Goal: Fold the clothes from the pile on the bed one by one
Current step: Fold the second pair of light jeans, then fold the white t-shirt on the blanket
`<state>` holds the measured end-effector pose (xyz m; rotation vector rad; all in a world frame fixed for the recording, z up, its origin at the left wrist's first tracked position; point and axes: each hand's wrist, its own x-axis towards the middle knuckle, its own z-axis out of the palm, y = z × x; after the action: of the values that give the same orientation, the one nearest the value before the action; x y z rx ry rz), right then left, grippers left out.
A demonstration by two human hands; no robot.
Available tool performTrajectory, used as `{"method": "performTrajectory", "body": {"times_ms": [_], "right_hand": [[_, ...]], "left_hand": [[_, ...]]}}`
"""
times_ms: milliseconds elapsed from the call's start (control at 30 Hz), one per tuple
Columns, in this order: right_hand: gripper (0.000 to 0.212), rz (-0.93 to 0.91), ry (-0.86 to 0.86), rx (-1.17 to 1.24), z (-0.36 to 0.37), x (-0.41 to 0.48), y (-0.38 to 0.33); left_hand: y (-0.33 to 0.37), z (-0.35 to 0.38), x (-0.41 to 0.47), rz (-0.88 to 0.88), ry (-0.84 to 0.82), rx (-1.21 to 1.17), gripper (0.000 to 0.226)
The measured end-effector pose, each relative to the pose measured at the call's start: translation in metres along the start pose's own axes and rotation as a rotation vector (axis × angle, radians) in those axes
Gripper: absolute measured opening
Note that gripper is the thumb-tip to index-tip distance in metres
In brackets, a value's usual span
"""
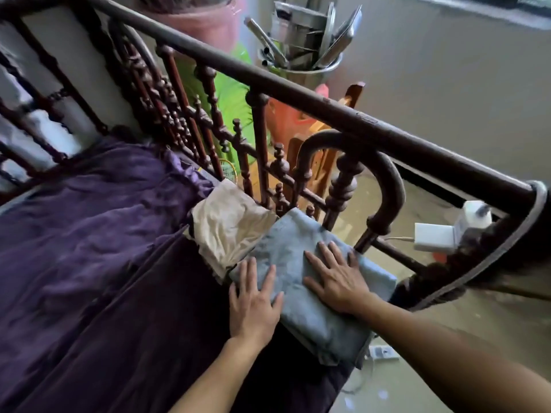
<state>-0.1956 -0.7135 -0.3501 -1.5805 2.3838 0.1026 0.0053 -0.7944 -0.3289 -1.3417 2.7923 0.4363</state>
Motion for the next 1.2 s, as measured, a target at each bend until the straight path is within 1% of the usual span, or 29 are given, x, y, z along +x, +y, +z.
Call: {"method": "performTrajectory", "body": {"times_ms": [33, 100, 233, 333, 433, 500, 533, 633, 733, 833, 900, 1033, 1133, 1200], "right_hand": [[0.077, 0.011, -0.01, -0.007, 0.005, 0.001, 0.0], [0.078, 0.02, -0.016, -0.024, 0.01, 0.005, -0.001], [0.078, -0.006, -0.036, -0.032, 0.003, 0.004, -0.001], [0.074, -0.017, -0.082, -0.029, -0.013, 0.001, -0.003], [0.06, -0.062, -0.091, -0.014, -0.038, 0.0, -0.013], [0.045, -0.156, -0.023, 0.003, -0.056, -0.003, -0.027], [0.041, -0.214, 0.018, 0.02, -0.064, -0.006, -0.037], [0.038, -0.401, 0.084, 0.091, -0.084, -0.025, -0.082], [0.03, -0.595, 0.131, 0.157, -0.091, -0.061, -0.138], [0.031, -0.795, 0.13, 0.163, -0.086, -0.111, -0.196], [0.028, -0.906, 0.096, 0.145, -0.079, -0.146, -0.234], [0.032, -1.055, 0.028, 0.106, -0.058, -0.213, -0.307], [0.03, -1.165, 0.011, 0.063, -0.038, -0.259, -0.366], [0.03, -1.206, -0.014, 0.032, -0.021, -0.291, -0.41]], "left_hand": [[-0.005, 0.007, 0.004, 0.008, -0.069, 0.0, 0.063], [-0.012, 0.014, 0.008, 0.0, -0.133, 0.0, 0.062], [-0.009, 0.004, 0.006, -0.008, -0.158, 0.018, 0.062], [-0.006, -0.01, -0.011, -0.057, -0.122, -0.011, 0.059], [-0.006, -0.02, -0.05, -0.166, -0.06, -0.043, 0.049], [-0.01, -0.026, -0.086, -0.261, -0.036, -0.094, 0.037], [-0.013, -0.029, -0.106, -0.318, -0.019, -0.126, 0.033], [-0.02, -0.036, -0.172, -0.485, 0.05, -0.191, 0.028], [-0.027, -0.044, -0.24, -0.625, 0.14, -0.181, 0.025], [-0.036, -0.051, -0.312, -0.755, 0.217, -0.177, 0.022], [-0.046, -0.055, -0.361, -0.84, 0.269, -0.18, 0.022], [-0.07, -0.062, -0.457, -0.992, 0.388, -0.176, 0.021], [-0.093, -0.064, -0.531, -1.095, 0.435, -0.159, 0.02], [-0.112, -0.061, -0.584, -1.15, 0.45, -0.155, 0.02]]}}
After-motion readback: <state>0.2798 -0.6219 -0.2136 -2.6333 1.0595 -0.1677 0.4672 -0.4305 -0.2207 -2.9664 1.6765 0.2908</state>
